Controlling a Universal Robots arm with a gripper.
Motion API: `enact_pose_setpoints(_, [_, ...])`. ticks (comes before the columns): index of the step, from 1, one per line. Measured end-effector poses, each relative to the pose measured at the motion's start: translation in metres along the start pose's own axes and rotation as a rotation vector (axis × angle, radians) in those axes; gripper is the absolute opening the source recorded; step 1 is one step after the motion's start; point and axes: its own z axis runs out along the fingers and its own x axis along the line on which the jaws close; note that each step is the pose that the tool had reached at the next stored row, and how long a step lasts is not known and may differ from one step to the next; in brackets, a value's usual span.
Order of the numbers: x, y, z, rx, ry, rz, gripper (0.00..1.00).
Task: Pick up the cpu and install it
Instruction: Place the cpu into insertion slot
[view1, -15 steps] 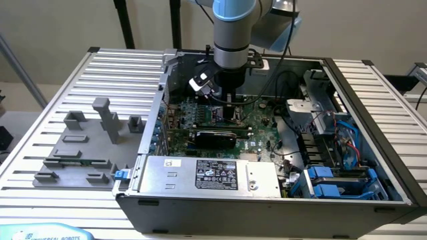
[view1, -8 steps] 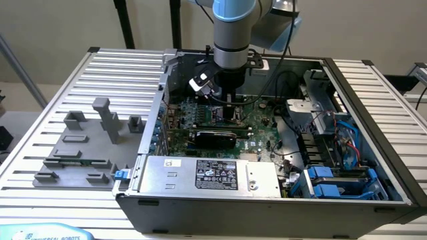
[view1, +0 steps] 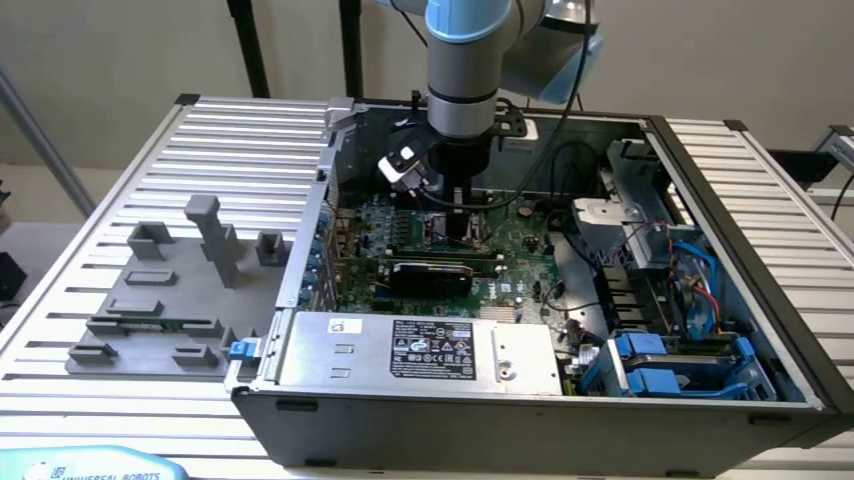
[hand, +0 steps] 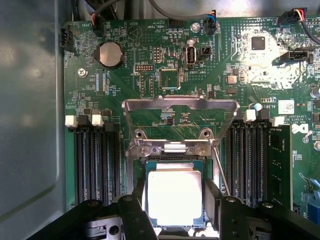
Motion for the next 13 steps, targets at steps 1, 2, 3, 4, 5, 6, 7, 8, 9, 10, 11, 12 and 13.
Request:
enact_pose_setpoints(1, [0.0002, 0.0, 0.0, 0.0, -0.0006, 0.0, 0.55])
enact_pose_setpoints(2, [0.0003, 0.0, 0.0001, -0.0001, -0.001, 0.0, 0.55])
enact_pose_setpoints(3, [0.0005, 0.0, 0.0001, -0.0001, -0.0014, 0.0, 0.55])
enact_pose_setpoints(4, [0.0008, -0.0001, 0.0001, -0.0001, -0.0017, 0.0, 0.55])
enact_pose_setpoints(5, [0.001, -0.0003, 0.0001, -0.0002, -0.0022, 0.0, 0.55])
enact_pose_setpoints(6, [0.0013, -0.0005, 0.0002, -0.0002, -0.0029, 0.0, 0.55])
enact_pose_setpoints(7, [0.0014, -0.0009, 0.0003, -0.0003, -0.0035, 0.0, 0.55])
enact_pose_setpoints(8, [0.0016, -0.0011, 0.0003, -0.0003, -0.0043, 0.0, 0.55])
enact_pose_setpoints(9, [0.0017, -0.0012, 0.0003, -0.0003, -0.005, 0.0, 0.55])
enact_pose_setpoints(10, [0.0018, -0.0012, 0.0003, -0.0003, -0.0055, -0.001, 0.55])
enact_pose_setpoints(11, [0.002, -0.0012, 0.0003, -0.0002, -0.0058, 0.0, 0.55])
enact_pose_setpoints(12, [0.0023, -0.0012, 0.0004, -0.0002, -0.006, 0.0, 0.55])
enact_pose_setpoints(13, [0.0025, -0.0012, 0.0004, -0.0003, -0.006, 0.0, 0.55])
